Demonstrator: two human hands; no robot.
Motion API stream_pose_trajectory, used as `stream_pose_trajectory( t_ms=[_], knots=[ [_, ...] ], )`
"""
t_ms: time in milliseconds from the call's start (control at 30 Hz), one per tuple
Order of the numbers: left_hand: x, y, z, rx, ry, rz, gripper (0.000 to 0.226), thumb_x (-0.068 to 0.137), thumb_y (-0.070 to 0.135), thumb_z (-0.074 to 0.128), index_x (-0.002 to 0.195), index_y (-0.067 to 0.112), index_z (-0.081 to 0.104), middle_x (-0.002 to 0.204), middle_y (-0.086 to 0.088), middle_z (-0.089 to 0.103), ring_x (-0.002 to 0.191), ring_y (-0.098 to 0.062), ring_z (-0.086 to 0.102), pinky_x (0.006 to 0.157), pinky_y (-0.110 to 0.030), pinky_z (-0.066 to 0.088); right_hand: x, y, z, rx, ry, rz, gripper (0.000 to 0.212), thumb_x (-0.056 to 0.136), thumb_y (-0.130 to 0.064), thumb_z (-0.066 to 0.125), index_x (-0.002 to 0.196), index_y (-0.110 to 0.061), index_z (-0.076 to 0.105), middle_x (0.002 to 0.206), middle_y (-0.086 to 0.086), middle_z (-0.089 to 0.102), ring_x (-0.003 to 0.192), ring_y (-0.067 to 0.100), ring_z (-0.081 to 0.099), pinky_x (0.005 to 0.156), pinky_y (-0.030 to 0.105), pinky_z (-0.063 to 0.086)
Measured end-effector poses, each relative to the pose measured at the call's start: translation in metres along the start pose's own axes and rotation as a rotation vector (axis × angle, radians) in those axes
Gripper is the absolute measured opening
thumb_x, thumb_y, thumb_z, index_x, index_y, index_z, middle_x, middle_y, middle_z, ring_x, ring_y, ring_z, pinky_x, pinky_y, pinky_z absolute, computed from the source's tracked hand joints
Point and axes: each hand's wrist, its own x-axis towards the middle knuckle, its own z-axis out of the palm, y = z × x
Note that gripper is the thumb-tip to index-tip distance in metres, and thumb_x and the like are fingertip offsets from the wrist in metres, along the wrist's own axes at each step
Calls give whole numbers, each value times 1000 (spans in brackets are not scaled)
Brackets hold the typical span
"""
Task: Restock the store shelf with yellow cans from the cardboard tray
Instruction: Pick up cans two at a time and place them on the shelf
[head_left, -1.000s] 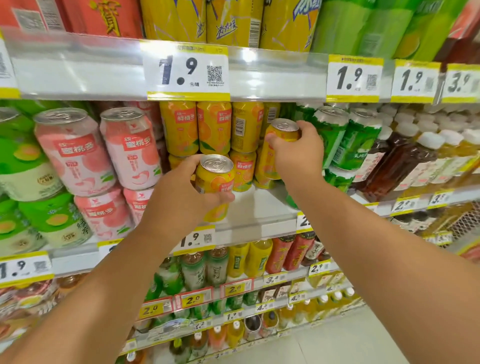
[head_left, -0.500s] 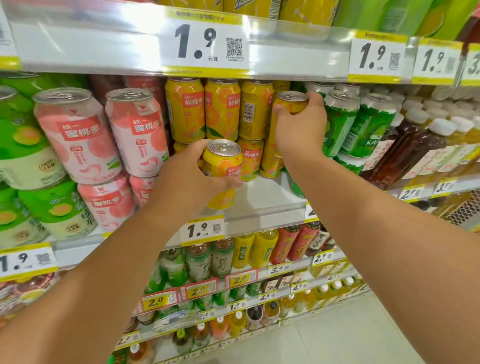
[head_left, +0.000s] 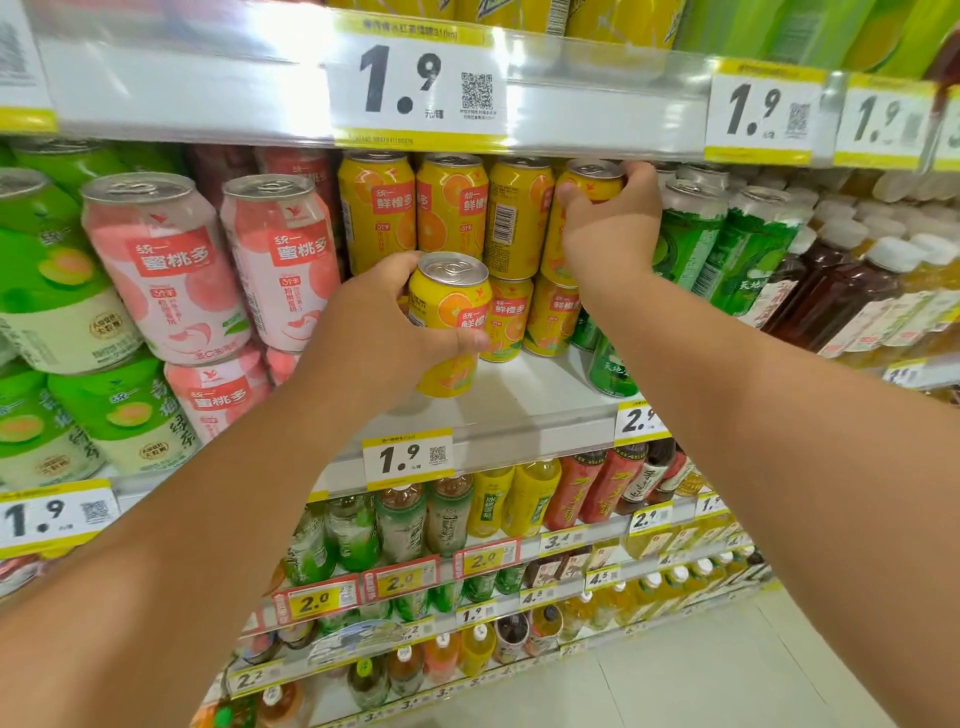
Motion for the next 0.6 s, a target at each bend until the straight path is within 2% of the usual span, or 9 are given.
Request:
stream_pose_trajectory(
  t_ms=[100,167,300,400,600],
  knots=[
    [-1,0,0,-9,-4,2,76,59,50,89,128,36,58,112,16,70,100,-9,67,88,-36,57,2,2,7,16,12,-25,51,90,-27,69,133,-10,47,132,4,52,114,17,52,100,29,42],
    [-1,-1,0,-4,-1,0,76,60,50,88,128,36,58,112,16,69,100,-8,67,88,-34,57,3,3,13,2,13,-44,54,92,-26,67,137,-9,44,138,6,49,124,22,50,105,30,39],
    [-3,-4,1,0,-5,10,75,60,53,87,127,38,58,112,16,69,99,-7,67,88,-36,57,10,3,19,-176,-13,-43,63,99,-32,56,149,-7,29,155,9,31,143,25,32,114,34,28],
    [-5,-8,2,-25,-20,3,75,59,52,88,126,39,58,112,16,70,99,-8,68,89,-38,57,17,2,18,-262,-30,-54,59,98,-34,56,145,-5,36,154,10,33,142,27,33,115,36,29],
    [-6,-11,7,-8,-31,1,78,56,58,87,126,41,57,111,17,70,99,-8,68,88,-39,58,20,0,21,-267,-48,-77,54,99,-27,55,144,-3,39,152,12,33,138,28,39,113,32,30]
  ],
)
